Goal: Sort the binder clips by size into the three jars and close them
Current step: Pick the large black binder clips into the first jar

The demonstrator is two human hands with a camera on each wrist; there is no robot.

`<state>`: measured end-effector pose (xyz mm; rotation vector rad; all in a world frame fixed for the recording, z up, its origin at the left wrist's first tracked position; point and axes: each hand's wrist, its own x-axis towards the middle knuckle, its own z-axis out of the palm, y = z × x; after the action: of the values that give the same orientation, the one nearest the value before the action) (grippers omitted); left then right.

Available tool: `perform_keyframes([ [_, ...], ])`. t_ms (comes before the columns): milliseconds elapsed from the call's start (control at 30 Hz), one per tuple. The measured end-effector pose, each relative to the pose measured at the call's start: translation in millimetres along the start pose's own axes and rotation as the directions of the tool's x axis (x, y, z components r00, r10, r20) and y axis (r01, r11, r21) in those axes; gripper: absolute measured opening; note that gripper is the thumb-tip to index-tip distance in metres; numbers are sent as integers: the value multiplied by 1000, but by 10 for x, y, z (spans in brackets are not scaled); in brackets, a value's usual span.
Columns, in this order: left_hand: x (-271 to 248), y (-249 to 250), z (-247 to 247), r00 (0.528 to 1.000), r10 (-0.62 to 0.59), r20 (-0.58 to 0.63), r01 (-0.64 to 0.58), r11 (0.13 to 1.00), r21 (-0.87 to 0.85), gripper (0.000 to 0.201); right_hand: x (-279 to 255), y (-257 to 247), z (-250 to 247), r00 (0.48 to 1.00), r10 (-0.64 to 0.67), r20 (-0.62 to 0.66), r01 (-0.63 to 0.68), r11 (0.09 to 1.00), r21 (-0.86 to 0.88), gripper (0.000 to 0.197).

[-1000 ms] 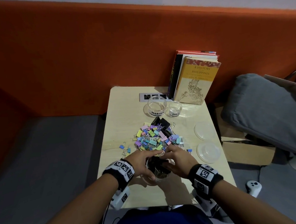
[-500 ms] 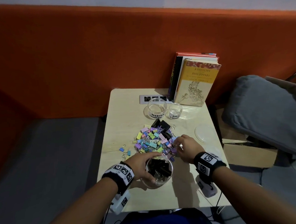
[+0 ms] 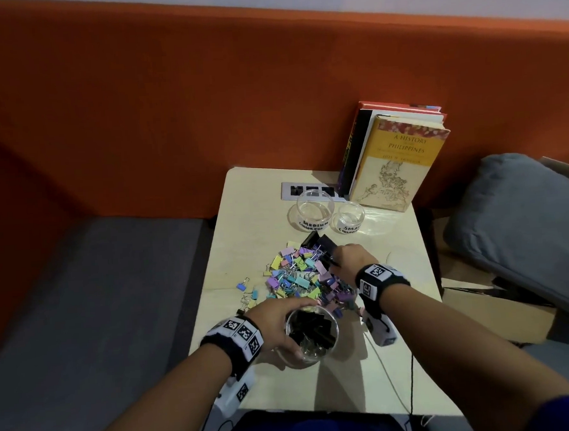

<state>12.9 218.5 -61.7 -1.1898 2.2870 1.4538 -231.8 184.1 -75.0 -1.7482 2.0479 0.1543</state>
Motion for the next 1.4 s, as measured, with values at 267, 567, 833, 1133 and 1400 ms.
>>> perform_keyframes([
  [267, 0, 13, -18, 1000, -9, 7, 9, 1000, 8, 98, 121, -28, 163, 994, 105, 10, -105, 994, 43, 32],
  [567, -2, 14, -26, 1000, -7, 13, 7, 1000, 9, 98, 70, 55, 155, 998, 64, -2, -63, 996, 61, 22],
  [833, 5, 12, -25, 1000, -14, 13, 13, 1000, 21, 98, 51, 39, 249, 993, 106, -47, -104, 993, 49, 31],
  [1133, -7, 23, -26, 1000, 1, 15, -2, 999, 32, 98, -17, 27, 268, 989, 129, -76, -133, 990, -51, 40],
  [1400, 20, -33, 4, 1000, 8, 0, -8, 1000, 5, 99, -448, -18, -112, 951, 87, -296, 12, 949, 316, 32],
])
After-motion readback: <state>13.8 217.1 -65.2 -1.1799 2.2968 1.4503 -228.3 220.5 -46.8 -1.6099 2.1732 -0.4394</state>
